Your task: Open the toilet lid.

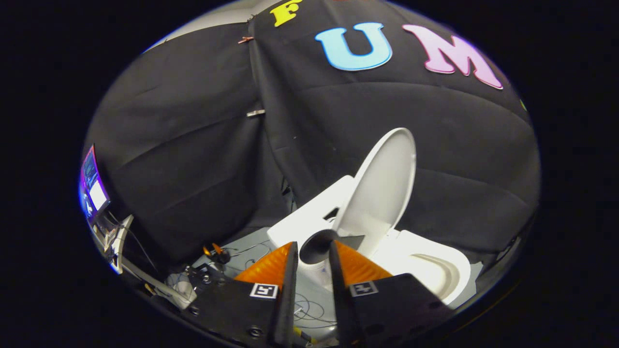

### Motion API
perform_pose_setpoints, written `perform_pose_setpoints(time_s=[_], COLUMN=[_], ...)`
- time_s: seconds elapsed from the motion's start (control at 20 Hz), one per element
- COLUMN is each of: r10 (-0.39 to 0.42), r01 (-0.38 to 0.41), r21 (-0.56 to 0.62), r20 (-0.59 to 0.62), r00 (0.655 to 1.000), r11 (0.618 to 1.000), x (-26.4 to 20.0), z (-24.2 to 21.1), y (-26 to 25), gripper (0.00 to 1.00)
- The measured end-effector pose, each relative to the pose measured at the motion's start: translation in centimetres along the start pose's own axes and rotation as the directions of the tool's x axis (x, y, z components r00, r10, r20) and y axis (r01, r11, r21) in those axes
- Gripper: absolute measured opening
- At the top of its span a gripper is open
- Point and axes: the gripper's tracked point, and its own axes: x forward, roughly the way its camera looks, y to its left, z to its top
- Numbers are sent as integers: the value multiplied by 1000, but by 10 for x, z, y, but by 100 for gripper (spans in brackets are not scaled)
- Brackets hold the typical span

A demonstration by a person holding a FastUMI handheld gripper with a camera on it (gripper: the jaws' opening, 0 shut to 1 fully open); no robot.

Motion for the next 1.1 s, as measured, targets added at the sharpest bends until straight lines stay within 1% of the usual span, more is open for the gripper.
perform_pose_setpoints(time_s=[0.05,0.15,0.2,0.3,0.35,0.4,0.45,0.5,0.6,0.8,0.95,1.1], r10=[14,-2,4,22,25,28,49,72,80,91,89,97], r01=[-14,1,-4,-23,-26,-29,-50,-73,-82,-92,-84,-79], r21=[-14,-28,-26,-22,-22,-23,-26,-34,-76,-177,-266,-326], r20=[0,-17,-27,-36,-31,-32,-33,-39,-35,-11,5,39], r00=[1000,1000,1000,999,999,999,998,997,996,996,996,994], r11=[1000,1000,1000,999,999,999,998,997,994,980,960,942], x=[7,22,24,37,43,47,49,51,57,65,68,67], z=[-2,-7,-10,-13,-10,-11,-11,-14,-14,-14,-17,-13], y=[3,-2,0,1,2,3,8,15,18,23,21,24], gripper=[52,54,54,68,69,67,68,77,97,100,100,100])
